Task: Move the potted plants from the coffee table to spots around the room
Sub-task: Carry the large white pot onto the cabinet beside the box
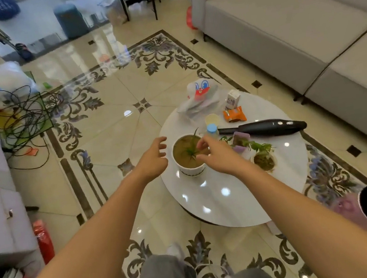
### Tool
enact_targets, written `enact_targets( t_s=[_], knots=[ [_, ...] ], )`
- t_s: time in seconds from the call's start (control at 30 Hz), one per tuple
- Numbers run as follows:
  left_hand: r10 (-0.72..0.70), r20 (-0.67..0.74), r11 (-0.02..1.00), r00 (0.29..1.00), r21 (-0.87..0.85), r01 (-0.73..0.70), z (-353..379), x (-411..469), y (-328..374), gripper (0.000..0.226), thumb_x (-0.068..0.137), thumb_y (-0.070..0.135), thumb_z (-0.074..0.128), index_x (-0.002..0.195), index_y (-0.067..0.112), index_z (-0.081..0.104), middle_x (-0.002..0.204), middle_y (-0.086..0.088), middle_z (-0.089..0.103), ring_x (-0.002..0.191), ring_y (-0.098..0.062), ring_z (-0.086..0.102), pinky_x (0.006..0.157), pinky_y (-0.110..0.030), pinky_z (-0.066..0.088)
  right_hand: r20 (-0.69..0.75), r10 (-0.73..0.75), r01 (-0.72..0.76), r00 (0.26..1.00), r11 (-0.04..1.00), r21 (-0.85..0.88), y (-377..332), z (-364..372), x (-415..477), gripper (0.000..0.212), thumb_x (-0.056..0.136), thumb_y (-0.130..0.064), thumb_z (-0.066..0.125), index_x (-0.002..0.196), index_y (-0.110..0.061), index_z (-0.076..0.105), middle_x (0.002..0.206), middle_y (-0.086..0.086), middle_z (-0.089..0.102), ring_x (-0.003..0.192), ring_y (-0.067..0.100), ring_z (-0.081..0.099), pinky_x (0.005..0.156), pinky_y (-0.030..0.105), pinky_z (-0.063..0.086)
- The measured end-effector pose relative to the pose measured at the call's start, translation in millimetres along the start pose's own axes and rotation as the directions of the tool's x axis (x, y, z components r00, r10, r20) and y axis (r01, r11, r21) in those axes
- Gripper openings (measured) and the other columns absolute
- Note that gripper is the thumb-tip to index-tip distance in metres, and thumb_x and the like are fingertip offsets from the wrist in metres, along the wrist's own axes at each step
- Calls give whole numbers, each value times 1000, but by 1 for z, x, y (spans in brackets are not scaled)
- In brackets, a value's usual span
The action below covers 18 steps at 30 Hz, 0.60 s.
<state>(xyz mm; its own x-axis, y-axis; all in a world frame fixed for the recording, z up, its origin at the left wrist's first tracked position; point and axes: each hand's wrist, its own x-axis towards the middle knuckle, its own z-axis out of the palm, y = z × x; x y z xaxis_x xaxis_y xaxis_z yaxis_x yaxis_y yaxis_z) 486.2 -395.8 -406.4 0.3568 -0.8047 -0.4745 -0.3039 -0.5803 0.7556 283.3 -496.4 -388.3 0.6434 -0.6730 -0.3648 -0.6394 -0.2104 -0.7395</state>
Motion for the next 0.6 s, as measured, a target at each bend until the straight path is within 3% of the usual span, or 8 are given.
enact_targets(
  t_s=[0.07,0.2,0.3,0.4,0.5,0.57,0.6],
  knots=[
    [14,-10,1000,1000,-5,-14,16,24,-30,81,86,-7,54,154,28,27,153,-8,41,139,-29,44,105,-41,47,-88,-47,48,995,999,2,24,20,17,24,93,-23,66,114,-23,55,114,-2,61,104,15,59,78,26,43],
    [31,-102,997,994,-70,-39,58,64,-88,90,87,-9,52,158,26,11,156,-10,36,141,-30,40,97,-38,49,-273,-121,133,954,991,24,88,66,39,23,92,-30,68,107,-24,51,95,-6,53,82,11,53,64,21,36],
    [55,-204,992,977,-103,-77,85,91,-121,94,86,-13,51,159,28,8,155,-9,38,140,-28,41,95,-37,51,-316,-151,174,937,984,46,129,94,49,26,91,-35,70,92,-30,45,79,-10,48,70,7,47,60,23,34],
    [123,-182,975,976,-163,-153,111,117,-148,98,85,-15,53,158,31,7,155,-7,37,137,-24,44,93,-35,48,-375,-211,233,903,972,15,174,118,60,32,91,-38,71,81,-35,41,72,-9,51,63,6,47,58,22,35],
    [213,-190,957,958,-156,-244,135,134,-169,92,83,-10,61,153,31,16,150,-1,40,136,-22,45,101,-39,48,-435,-220,236,873,972,-18,210,134,72,33,87,-43,74,82,-34,43,80,-10,55,70,6,52,61,20,38],
    [240,-204,953,949,-138,-270,147,142,-182,92,81,-2,65,152,29,16,154,-2,37,137,-21,42,109,-42,44,-432,-181,189,883,982,-24,229,143,83,38,81,-48,78,100,-33,48,102,-10,58,90,6,57,72,21,44],
    [250,-199,951,947,-135,-280,151,146,-186,93,80,1,67,153,27,15,155,-3,35,137,-21,42,112,-43,42,-401,-146,148,904,989,-25,235,147,89,55,77,-51,81,118,-32,48,121,-7,56,107,10,57,83,25,48]
  ],
)
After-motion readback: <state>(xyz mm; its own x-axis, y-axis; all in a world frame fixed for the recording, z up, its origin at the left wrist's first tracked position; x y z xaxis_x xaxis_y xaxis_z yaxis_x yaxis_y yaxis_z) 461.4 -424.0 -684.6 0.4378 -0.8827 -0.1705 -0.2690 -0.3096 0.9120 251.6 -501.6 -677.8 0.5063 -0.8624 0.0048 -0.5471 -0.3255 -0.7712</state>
